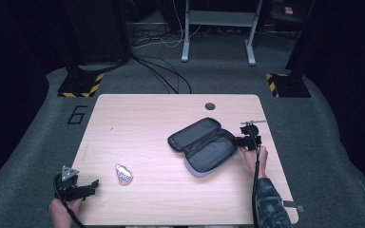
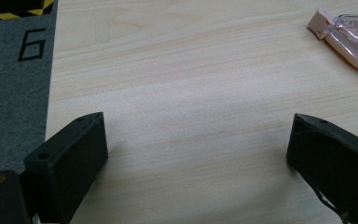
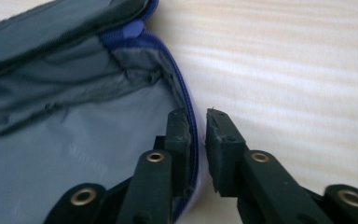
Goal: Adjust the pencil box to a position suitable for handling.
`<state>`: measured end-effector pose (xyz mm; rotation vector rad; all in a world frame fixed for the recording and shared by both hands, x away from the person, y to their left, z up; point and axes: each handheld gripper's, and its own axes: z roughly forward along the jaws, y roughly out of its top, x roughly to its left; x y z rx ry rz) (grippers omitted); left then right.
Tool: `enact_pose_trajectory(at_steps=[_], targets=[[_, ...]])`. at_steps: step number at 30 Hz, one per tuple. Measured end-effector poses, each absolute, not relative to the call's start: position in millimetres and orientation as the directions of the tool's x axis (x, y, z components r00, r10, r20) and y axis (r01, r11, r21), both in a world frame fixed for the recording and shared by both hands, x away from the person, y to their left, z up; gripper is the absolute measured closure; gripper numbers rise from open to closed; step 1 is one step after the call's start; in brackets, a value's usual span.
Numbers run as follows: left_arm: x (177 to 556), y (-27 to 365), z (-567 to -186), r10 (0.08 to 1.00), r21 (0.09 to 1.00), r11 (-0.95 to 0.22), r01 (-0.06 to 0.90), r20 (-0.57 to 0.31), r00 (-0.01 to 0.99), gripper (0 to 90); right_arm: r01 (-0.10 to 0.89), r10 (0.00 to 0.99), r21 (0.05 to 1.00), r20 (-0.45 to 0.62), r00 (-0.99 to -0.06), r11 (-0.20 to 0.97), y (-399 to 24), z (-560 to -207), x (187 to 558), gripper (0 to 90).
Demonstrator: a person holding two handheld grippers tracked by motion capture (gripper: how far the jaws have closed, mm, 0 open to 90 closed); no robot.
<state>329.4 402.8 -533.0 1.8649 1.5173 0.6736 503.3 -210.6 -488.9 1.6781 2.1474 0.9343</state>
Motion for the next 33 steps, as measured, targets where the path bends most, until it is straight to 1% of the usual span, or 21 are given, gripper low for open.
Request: enact_pose_trajectory(at_steps=[1,2,9,10,11,13,14,15,18,19,20,21,22,27,33], targets=[[329,403,-533,0.979,0.744,-0.134,0.654,-0.003,0.204,5.0,0.771,0.932,0.626,0.195,-0.304,0.121,-213,-490,496,74.8],[329,403,-533,0.979,0.744,-0.134,0.655,-0.003,0.205,5.0,0.769,0.931,0.628,0.195,-0.309,0.124,-214,-490,492,73.8],[329,403,-533,0.979,0.744,-0.135,0.654,-0.003,0.205,5.0,0.767,0.918,0.628,0.212,-0.336,0.136,-213,-490,473,70.4],[329,403,-533,0.979,0.744,-0.135,0.655,-0.003,0.204,5.0,0.758,0.912,0.634,0.206,-0.355,0.151,-213,-491,470,68.2],[329,403,-533,0.979,0.744,-0.135,0.654,-0.003,0.205,5.0,0.769,0.912,0.622,0.217,-0.348,0.145,-212,-491,468,65.4],[329,403,-533,0.979,0.744,-0.135,0.655,-0.003,0.204,5.0,0.765,0.905,0.627,0.225,-0.360,0.148,-209,-491,461,62.6],[329,403,-533,0.979,0.744,-0.134,0.654,-0.003,0.204,5.0,0.757,0.902,0.634,0.222,-0.371,0.156,-209,-492,460,58.7],[329,403,-533,0.979,0.743,-0.136,0.655,-0.002,0.205,5.0,0.759,0.895,0.633,0.236,-0.378,0.153,-206,-492,454,52.2],[329,403,-533,0.979,0.744,-0.136,0.655,-0.002,0.205,5.0,0.756,0.889,0.635,0.238,-0.391,0.162,-202,-494,447,43.3],[329,403,-533,0.979,0.744,-0.135,0.655,-0.003,0.205,5.0,0.756,0.889,0.635,0.238,-0.391,0.162,-202,-494,447,43.3],[329,403,-533,0.979,0.744,-0.136,0.655,-0.002,0.205,5.0,0.749,0.883,0.640,0.236,-0.406,0.173,-198,-495,443,38.5],[329,403,-533,0.979,0.744,-0.136,0.655,-0.002,0.205,5.1,0.749,0.883,0.640,0.236,-0.406,0.173,-198,-495,443,38.5],[329,403,-533,0.979,0.744,-0.135,0.654,-0.002,0.205,5.1,0.745,0.876,0.640,0.235,-0.421,0.186,-195,-497,440,33.3],[329,403,-533,0.979,0.744,-0.136,0.654,-0.002,0.205,5.1,0.736,0.859,0.641,0.233,-0.456,0.217,-184,-499,431,29.9],[329,403,-533,0.979,0.744,-0.136,0.654,-0.002,0.205,5.1,0.730,0.846,0.647,0.247,-0.473,0.220,-174,-500,422,27.4]])
